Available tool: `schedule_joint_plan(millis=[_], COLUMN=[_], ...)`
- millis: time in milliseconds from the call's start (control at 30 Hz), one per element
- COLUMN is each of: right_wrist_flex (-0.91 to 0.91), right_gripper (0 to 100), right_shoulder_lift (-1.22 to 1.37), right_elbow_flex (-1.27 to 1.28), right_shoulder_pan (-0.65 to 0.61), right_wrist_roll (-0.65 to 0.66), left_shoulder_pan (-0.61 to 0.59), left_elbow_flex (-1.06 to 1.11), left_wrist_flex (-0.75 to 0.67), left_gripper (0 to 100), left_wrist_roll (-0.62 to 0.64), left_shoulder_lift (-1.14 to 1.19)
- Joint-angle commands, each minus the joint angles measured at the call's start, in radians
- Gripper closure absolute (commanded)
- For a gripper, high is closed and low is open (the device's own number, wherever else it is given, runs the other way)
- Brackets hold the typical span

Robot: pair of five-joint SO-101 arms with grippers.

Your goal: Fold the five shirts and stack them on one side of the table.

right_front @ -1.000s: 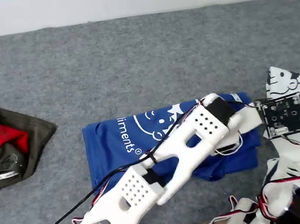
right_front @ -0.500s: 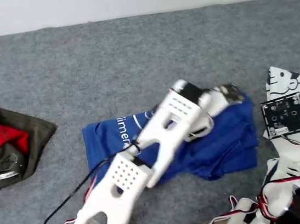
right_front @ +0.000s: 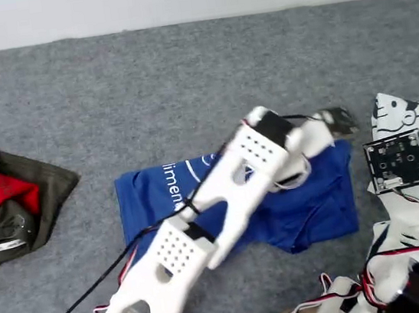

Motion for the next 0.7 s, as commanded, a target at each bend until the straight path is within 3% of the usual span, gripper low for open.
schedule_joint_plan(millis=[0,167,367,667], right_wrist_flex=[0.022,0.022,0.022,0.022], right_gripper=[97.2,97.2,97.2,97.2], right_shoulder_lift=[0.008,0.007,0.007,0.007], right_elbow_flex=[0.003,0.008,0.008,0.008], right_shoulder_pan=[0.010,0.013,0.013,0.013], right_wrist_roll=[-0.005,-0.005,-0.008,-0.006], left_shoulder_pan=[0.058,0.068,0.063,0.064], left_elbow_flex=[-0.042,-0.039,-0.035,-0.035], left_wrist_flex=[0.025,0.023,0.014,-0.020], left_gripper=[89,89,78,78], left_wrist_roll=[-0.003,0.032,0.086,0.092], left_shoulder_lift=[-0.083,-0.078,-0.017,0.057])
